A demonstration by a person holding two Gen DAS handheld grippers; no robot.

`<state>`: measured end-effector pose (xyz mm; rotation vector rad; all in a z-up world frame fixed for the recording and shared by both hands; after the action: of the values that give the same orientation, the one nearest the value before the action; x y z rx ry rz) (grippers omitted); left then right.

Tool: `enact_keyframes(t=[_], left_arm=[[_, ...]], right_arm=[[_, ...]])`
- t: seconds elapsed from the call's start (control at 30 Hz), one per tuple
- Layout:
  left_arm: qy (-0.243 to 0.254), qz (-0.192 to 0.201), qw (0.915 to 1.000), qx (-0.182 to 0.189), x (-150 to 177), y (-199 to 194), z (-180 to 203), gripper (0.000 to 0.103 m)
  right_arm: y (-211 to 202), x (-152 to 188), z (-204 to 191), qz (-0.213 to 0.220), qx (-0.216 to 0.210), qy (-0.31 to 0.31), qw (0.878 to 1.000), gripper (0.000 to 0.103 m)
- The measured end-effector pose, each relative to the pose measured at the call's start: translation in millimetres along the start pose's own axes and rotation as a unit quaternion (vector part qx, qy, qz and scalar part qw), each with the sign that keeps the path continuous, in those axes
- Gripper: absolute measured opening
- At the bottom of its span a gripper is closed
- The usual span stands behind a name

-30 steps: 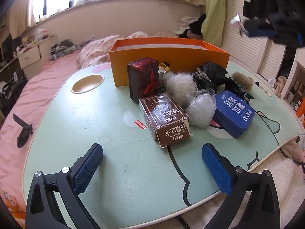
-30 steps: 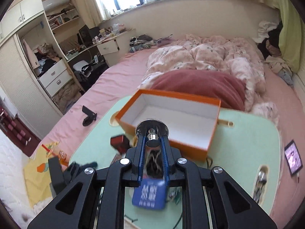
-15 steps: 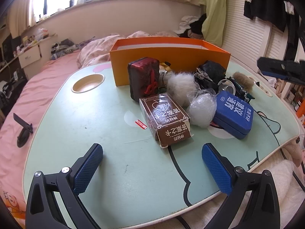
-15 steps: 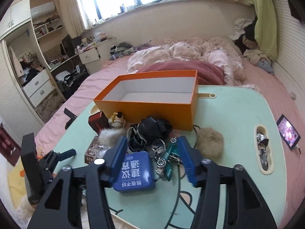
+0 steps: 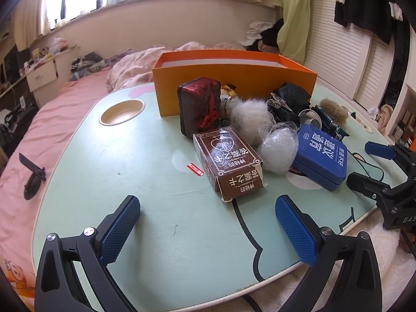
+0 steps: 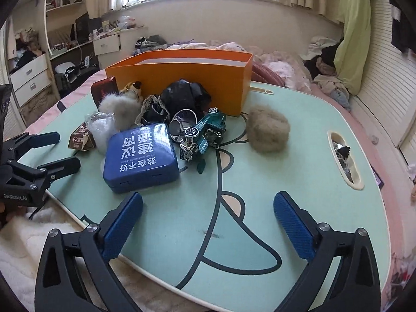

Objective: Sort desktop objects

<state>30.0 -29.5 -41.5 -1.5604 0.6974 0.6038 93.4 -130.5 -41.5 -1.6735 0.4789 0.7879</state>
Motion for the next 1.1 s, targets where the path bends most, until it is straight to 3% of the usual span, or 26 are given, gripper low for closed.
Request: enact_keyframes(t=[0.77, 0.93, 1.1], left_arm=[[-0.012, -0.006, 0.9997, -0.022, -2, -10, -7, 0.103], [-0.01, 0.025, 0.9996, -0.007, -32, -36, -5, 0.103], [-0.018, 0.017, 0.9994, 0.022, -81, -39, 6, 0.103]], right_arm=[[2, -3, 1, 0.002, -0.002, -0.002, 1.0, 0.102], [1, -3, 1, 0.002, -0.002, -0.002, 1.0, 0.102], [-3, -2, 1, 0.003, -0.002, -0.002, 1.0, 0.102]])
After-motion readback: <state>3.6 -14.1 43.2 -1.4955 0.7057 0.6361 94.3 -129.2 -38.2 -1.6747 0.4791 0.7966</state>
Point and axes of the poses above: each gripper's, at about its wrist camera, not at the fingertips, and y roughly the way its jaws point, z to its right, x to its underside, the point moved 5 cm from there along y, roughly the way its jaws point, and after that the axes turned 13 degrees about -x, right-handed, at the moved point
